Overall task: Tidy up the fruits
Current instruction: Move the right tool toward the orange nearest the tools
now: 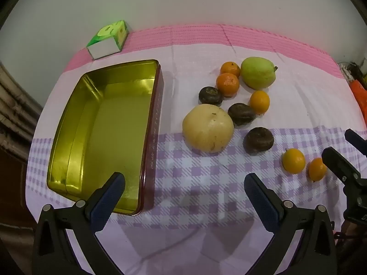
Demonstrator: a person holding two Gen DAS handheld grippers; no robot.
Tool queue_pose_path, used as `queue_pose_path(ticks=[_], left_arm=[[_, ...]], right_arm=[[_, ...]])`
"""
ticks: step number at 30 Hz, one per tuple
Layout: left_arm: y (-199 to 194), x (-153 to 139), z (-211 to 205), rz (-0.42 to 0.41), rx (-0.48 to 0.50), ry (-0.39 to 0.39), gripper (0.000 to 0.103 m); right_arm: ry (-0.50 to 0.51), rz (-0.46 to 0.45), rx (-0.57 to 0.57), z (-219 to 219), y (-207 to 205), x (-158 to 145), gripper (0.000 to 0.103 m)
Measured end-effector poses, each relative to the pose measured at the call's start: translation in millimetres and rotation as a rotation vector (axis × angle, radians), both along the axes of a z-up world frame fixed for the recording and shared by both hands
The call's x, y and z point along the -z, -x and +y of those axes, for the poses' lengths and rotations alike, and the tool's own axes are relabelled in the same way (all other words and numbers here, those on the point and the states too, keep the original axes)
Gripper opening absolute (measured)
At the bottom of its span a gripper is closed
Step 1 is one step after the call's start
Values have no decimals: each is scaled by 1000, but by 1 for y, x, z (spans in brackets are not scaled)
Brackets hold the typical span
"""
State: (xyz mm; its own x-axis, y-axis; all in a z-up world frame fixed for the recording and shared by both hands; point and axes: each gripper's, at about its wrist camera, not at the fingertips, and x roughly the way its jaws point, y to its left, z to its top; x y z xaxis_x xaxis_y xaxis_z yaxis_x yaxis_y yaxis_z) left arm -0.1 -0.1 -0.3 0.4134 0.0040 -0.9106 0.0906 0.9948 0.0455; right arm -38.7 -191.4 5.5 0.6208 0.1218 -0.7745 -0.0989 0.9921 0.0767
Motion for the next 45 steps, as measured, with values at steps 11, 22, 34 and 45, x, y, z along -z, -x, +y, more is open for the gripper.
queue_pose_path(ticks=[11,22,34,45], left_arm=[[-1,2,2,13,8,7,103],[-1,5,1,16,9,-14,102],[3,5,4,23,4,9,102],[3,0,11,19,-18,32,102]], right_arm=[[4,3,2,1,-1,-1,103],[4,7,2,0,-1,2,103],[33,24,5,3,-3,10,103],[64,35,-4,5,-4,13,102]])
